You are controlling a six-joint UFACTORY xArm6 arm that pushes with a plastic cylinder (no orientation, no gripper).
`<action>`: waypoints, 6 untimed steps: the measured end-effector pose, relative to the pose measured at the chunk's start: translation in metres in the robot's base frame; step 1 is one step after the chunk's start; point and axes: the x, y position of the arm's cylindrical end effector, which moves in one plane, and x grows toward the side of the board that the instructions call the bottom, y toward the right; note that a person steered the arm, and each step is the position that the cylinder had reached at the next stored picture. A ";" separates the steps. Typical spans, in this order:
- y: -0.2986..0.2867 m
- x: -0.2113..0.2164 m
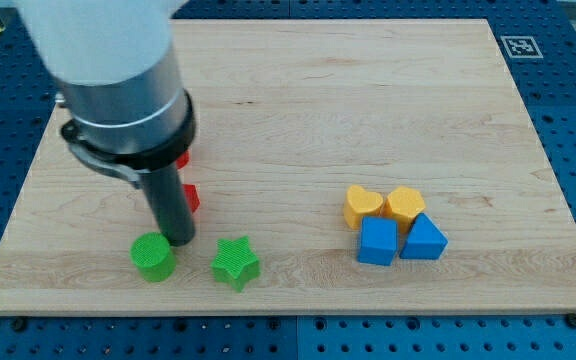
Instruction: Move red star closer to red circle
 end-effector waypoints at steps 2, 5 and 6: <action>-0.005 -0.023; -0.006 -0.040; -0.006 -0.042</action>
